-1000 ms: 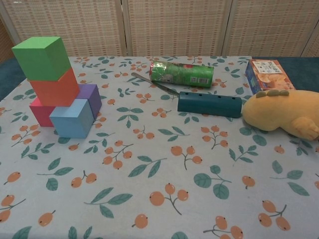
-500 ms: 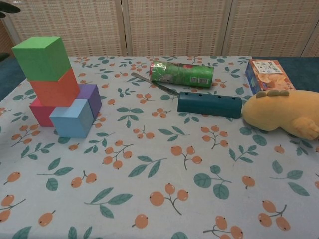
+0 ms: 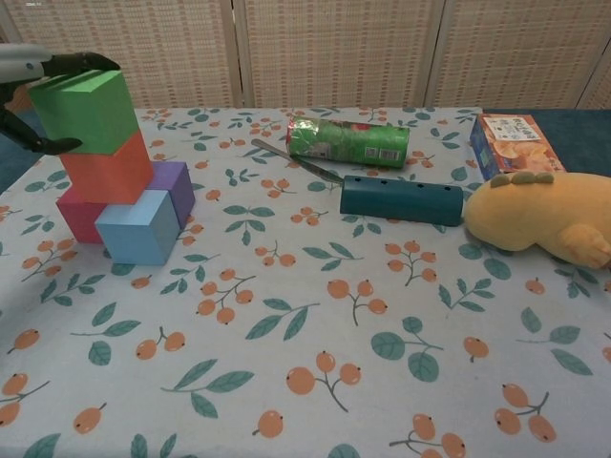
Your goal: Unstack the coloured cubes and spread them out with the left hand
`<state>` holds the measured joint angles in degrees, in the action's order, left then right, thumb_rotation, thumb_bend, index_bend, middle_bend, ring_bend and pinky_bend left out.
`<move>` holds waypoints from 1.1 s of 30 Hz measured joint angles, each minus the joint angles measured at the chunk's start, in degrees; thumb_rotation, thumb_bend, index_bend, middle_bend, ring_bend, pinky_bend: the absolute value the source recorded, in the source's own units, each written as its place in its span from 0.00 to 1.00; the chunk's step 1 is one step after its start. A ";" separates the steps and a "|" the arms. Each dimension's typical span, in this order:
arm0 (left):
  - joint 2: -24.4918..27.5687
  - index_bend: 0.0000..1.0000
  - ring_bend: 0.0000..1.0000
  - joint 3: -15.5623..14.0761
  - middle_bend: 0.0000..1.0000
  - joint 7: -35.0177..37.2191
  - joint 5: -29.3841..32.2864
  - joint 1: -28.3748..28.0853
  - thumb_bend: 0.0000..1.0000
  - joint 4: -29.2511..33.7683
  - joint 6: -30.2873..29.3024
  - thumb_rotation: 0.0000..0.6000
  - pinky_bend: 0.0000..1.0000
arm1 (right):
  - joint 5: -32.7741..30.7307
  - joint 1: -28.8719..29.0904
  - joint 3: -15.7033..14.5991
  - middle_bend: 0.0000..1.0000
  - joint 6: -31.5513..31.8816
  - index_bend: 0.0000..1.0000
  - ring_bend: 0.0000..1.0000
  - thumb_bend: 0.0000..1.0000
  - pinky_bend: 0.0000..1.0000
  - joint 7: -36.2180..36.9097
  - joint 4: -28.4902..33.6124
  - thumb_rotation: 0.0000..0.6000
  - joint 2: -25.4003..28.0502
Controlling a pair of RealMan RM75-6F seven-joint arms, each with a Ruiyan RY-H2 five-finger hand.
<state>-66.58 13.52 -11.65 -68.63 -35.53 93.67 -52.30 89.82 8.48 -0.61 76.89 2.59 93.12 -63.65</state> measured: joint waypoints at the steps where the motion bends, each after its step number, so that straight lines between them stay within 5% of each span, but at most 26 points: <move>1: 0.00 0.02 0.17 -0.03 0.20 -0.37 0.60 -0.25 0.39 0.09 0.08 1.00 0.14 | 0.13 0.03 -0.13 0.00 -0.08 0.00 0.00 0.25 0.00 0.06 0.06 1.00 0.07; 5: -0.66 0.17 0.35 -0.13 0.40 -0.85 1.24 -0.79 0.40 -0.37 -0.91 1.00 0.18 | -0.17 0.12 -0.26 0.00 -0.57 0.00 0.00 0.25 0.00 -0.16 0.20 1.00 0.17; 12: -2.16 0.25 0.41 -0.26 0.50 0.81 0.02 -1.00 0.48 -2.85 -3.21 1.00 0.19 | -1.14 0.38 -0.44 0.00 -1.74 0.00 0.00 0.25 0.00 -1.37 0.80 1.00 0.36; 26: 0.26 0.26 0.42 -0.48 0.51 6.29 -7.22 1.68 0.48 -1.73 -12.26 1.00 0.19 | -2.11 0.73 -0.82 0.00 -3.26 0.00 0.00 0.25 0.00 -2.74 1.52 1.00 0.56; 33: 3.96 0.26 0.44 -5.80 0.51 7.58 -11.11 9.72 0.47 -1.03 -19.40 1.00 0.18 | -2.31 1.16 -1.09 0.00 -4.40 0.00 0.00 0.25 0.00 -2.62 1.50 1.00 0.41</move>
<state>-62.62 7.72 -4.07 -79.73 -25.81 92.64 -71.71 87.51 9.64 -1.70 72.48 -0.03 94.61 -63.24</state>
